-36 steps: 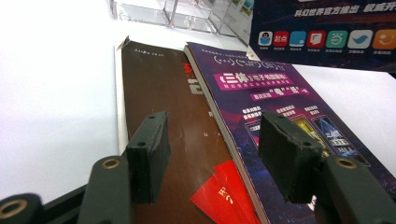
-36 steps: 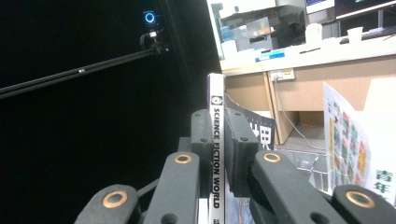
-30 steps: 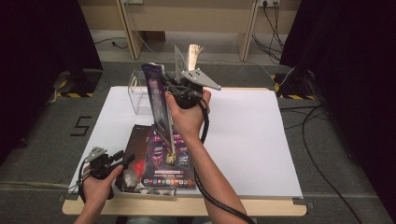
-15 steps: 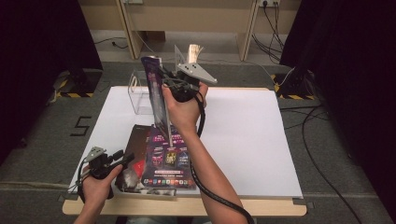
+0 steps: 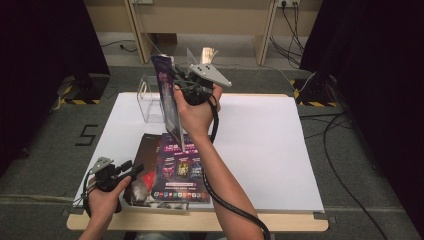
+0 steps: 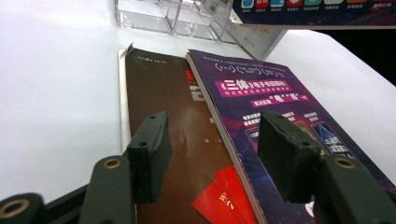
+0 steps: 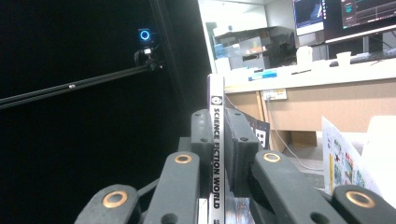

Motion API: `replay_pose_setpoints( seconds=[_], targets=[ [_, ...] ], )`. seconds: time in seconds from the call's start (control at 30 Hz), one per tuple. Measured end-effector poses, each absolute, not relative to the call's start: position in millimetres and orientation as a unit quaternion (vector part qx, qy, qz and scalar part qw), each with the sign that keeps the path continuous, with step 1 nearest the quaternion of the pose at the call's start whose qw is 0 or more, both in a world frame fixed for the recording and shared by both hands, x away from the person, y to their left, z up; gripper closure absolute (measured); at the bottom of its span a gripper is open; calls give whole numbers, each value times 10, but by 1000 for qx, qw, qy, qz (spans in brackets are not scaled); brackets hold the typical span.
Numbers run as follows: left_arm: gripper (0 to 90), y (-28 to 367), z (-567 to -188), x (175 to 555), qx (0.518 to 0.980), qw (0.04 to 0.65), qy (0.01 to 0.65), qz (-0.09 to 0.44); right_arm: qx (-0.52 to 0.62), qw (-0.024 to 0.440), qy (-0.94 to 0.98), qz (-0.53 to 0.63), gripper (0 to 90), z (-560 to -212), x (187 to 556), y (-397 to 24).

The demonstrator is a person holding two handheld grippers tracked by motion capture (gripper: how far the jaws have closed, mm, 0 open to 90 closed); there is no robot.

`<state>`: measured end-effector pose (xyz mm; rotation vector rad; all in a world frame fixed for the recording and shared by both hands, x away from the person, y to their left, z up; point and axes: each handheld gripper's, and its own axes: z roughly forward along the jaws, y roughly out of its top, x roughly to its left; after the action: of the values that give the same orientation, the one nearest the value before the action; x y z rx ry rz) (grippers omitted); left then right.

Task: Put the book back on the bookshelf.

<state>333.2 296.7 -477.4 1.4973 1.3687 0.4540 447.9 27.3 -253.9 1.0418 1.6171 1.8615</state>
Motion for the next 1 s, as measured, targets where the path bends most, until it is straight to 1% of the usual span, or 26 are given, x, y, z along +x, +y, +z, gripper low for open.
replay_pose_setpoints(
  seconds=[0.43, 0.7, 1.0],
  targets=[
    [434, 2939, -4793, 3333, 625, 506, 565, 186, 388, 235, 587, 671, 837, -2587, 4601, 264],
    [435, 2932, -4795, 3341, 626, 506, 564, 185, 387, 245, 583, 671, 837, -2498, 4684, 281],
    [435, 2938, -4801, 3342, 626, 506, 565, 184, 388, 246, 578, 674, 837, -2456, 4773, 327]
  ],
)
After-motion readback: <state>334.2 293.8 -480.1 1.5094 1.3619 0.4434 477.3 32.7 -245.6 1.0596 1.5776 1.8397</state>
